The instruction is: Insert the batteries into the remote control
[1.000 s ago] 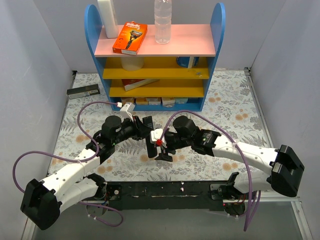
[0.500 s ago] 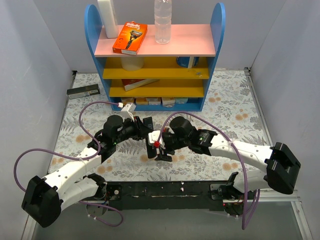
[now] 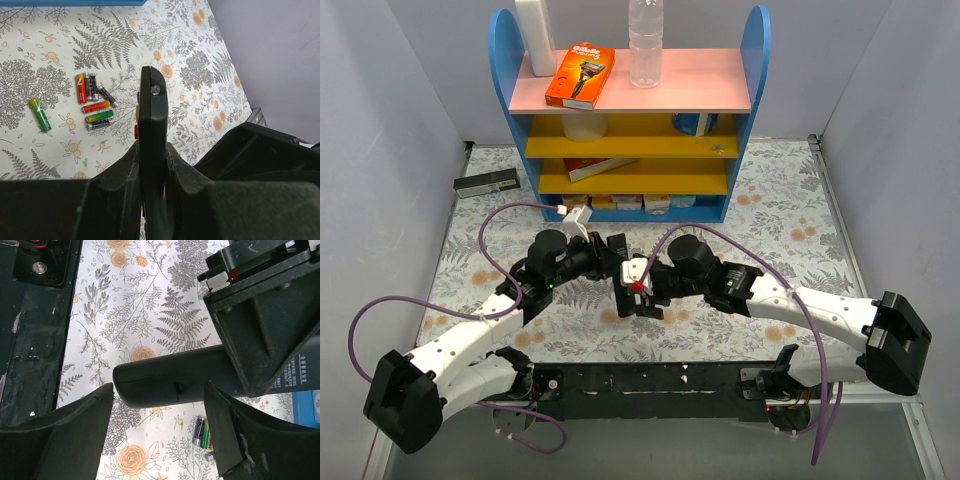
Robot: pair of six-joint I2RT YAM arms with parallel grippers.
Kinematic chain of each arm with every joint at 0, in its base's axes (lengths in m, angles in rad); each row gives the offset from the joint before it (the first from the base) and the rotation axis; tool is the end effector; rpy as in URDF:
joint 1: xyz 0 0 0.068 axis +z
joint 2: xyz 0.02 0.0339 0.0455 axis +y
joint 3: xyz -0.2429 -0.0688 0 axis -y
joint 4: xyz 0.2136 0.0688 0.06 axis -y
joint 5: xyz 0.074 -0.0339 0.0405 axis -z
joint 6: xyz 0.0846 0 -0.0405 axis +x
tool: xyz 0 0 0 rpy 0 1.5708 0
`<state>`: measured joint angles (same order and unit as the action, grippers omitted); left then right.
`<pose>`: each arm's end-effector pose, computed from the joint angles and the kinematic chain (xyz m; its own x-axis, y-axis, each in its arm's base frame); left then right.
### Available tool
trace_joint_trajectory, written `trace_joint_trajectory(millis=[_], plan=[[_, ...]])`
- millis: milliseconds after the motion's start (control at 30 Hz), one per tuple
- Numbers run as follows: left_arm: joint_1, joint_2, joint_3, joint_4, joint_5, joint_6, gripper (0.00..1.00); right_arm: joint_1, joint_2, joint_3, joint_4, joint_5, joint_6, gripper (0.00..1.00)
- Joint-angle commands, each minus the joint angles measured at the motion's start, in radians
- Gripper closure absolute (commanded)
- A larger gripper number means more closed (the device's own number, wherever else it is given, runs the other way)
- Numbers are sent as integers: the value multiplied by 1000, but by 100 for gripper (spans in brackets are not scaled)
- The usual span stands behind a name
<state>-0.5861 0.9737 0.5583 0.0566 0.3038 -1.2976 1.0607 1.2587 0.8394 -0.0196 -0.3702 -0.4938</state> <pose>0.1926 -0.1582 0.2287 -0.8118 -0.5639 -0.1515 -0.0763 0.3597 -0.9299 0.1214 0.2797 0.2475 0.2787 -0.4068 -0.8700 -0.9555 -0.0266 -0.2937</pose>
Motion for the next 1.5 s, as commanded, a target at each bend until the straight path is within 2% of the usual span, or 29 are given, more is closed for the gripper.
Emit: trace_joint_trajectory(millis=[0,700,967,1167,1467], plan=[[-3,5,55,9,14,-6,100,-1,-27,-3,56,19,6,20],[8,13,89,-6,1,-62,100,1,16,-28,-13,-39,-9,24],[6,39,92,9,37,-72,100,1,16,-34,17,-53,15,24],[6,42,95,-1,38,-68,100,1,-4,-62,119,7,38,23],[9,36,94,-11,9,-75,100,1,22,-59,76,-42,34,26]])
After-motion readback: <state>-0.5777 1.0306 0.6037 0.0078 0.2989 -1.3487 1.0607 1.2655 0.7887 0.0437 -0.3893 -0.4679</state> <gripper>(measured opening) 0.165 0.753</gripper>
